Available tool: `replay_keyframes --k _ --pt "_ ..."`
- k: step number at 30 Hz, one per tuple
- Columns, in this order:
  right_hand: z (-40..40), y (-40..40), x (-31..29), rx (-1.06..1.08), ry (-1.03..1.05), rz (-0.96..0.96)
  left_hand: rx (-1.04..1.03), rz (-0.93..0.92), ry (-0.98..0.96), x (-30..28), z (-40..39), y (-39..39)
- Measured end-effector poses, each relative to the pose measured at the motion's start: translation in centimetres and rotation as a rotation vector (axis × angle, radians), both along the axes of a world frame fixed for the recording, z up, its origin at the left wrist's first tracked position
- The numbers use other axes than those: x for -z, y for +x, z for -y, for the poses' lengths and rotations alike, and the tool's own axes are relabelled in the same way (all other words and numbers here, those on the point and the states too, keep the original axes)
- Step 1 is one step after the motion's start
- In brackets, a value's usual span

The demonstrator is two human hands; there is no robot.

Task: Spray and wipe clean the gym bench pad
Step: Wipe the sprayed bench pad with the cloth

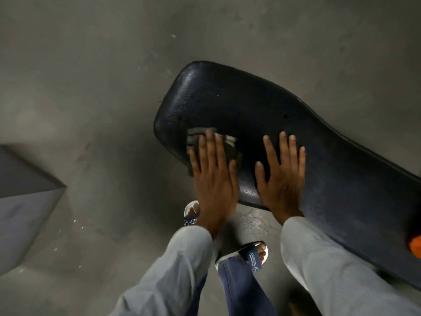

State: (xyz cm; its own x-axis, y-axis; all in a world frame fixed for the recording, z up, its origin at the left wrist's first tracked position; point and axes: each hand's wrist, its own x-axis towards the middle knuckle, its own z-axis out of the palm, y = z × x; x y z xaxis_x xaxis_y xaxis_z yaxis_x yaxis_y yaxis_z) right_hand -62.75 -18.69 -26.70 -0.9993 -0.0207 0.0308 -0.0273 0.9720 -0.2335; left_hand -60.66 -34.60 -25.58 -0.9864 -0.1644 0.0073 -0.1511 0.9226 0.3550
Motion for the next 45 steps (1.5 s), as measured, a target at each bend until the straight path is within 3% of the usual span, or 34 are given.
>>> replay_keyframes --k 4,9,11,15,18,25,32,36,40,42,45 --pt "0.0 0.0 -0.2 0.009 -0.015 -0.012 0.051 -0.003 -0.024 0.5 2.4 1.3" --pt "0.0 0.1 -0.2 0.010 -0.015 -0.024 -0.327 0.001 -0.009 0.8 7.2 -9.5" --pt "0.1 -0.1 -0.2 0.020 -0.012 -0.023 -0.368 0.007 -0.007 0.5 6.8 -11.0" --pt "0.2 -0.1 -0.5 0.011 0.002 -0.008 -0.098 -0.011 -0.022 -0.2 2.6 -5.1" --pt "0.2 -0.1 -0.5 0.011 0.017 0.005 -0.038 0.016 -0.023 -0.3 2.6 -1.6" --pt "0.2 -0.2 -0.2 0.009 0.024 -0.003 -0.242 0.006 -0.068 0.1 6.2 -13.0" --pt "0.0 -0.2 -0.4 0.004 0.042 0.021 0.293 0.037 -0.045 -0.6 2.8 -7.5" --pt "-0.2 -0.1 -0.2 0.006 0.044 0.030 0.160 0.018 -0.124 -0.3 6.2 -11.0" --pt "-0.3 -0.1 -0.1 0.004 0.058 0.041 0.013 0.041 -0.115 -0.7 4.7 -17.4" --pt "-0.2 -0.2 -0.2 0.008 0.065 0.042 0.088 0.036 -0.103 -0.8 2.7 -17.5" --pt "-0.1 -0.2 -0.3 0.001 0.060 0.030 0.360 0.037 -0.071 -1.2 0.7 -13.8"
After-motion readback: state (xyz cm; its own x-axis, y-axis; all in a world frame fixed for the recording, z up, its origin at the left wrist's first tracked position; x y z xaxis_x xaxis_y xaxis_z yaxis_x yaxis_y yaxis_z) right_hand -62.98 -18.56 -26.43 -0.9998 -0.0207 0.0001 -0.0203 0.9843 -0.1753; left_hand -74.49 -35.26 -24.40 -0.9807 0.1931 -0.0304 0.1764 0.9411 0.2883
